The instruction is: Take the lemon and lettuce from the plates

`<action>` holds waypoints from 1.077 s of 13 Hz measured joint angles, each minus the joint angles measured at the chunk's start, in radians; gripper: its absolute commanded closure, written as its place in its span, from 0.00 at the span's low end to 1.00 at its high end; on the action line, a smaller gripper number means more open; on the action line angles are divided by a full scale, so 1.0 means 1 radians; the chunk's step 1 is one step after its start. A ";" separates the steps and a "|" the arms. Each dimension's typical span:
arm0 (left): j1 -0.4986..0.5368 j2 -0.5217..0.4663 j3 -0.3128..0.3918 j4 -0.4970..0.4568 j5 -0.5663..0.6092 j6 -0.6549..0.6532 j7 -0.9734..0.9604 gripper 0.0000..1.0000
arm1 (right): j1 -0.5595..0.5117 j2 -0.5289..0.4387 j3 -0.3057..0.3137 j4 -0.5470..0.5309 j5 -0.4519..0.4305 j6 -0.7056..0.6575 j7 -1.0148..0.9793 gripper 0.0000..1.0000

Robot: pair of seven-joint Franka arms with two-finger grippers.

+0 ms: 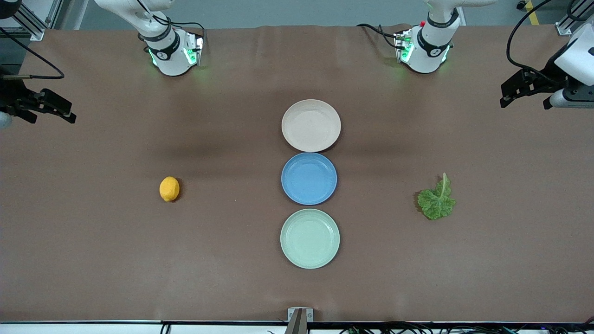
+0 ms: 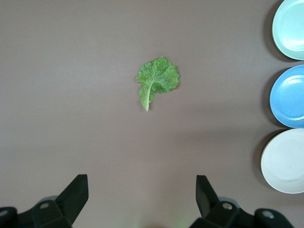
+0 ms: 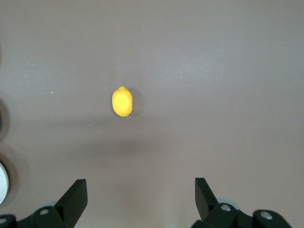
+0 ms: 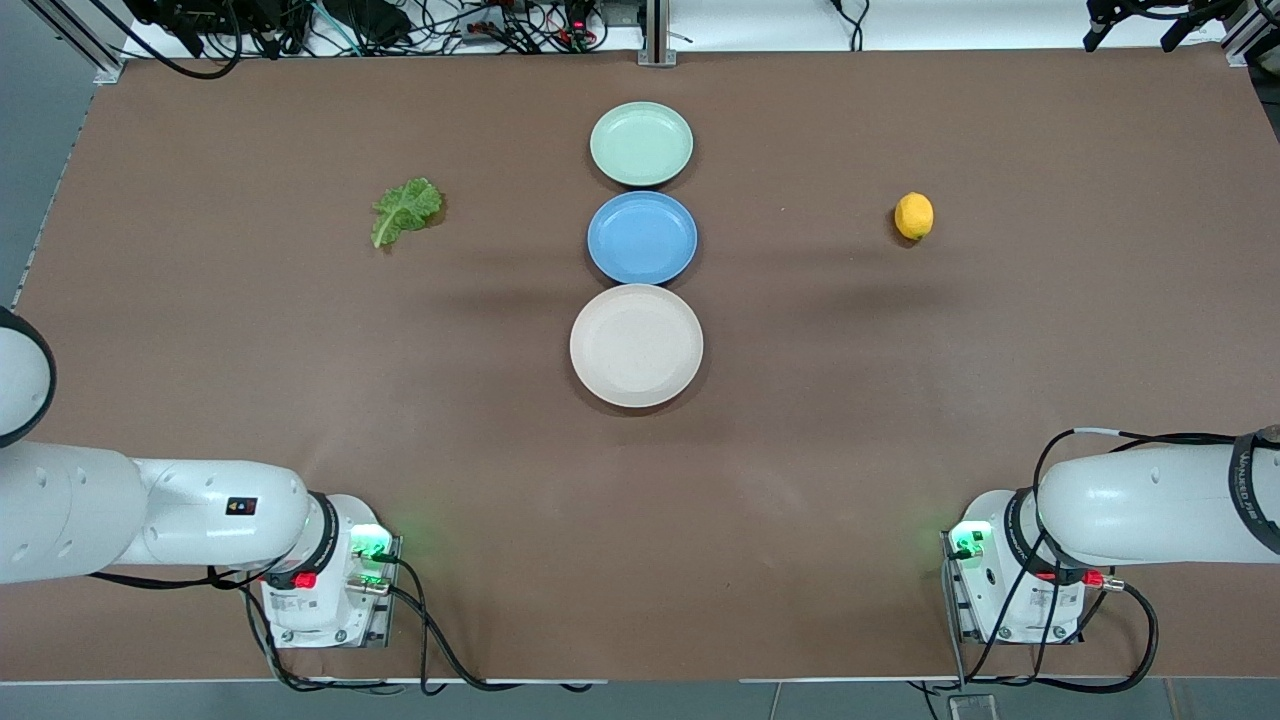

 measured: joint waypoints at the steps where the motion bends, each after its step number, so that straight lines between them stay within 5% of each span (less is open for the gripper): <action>1: 0.000 0.000 0.000 0.000 0.000 0.000 0.000 0.00 | 0.000 0.000 0.000 0.000 -0.001 0.000 0.000 0.00; 14: -0.005 0.003 -0.001 0.009 0.000 0.004 0.000 0.00 | 0.000 0.000 0.000 0.000 -0.014 0.009 -0.022 0.00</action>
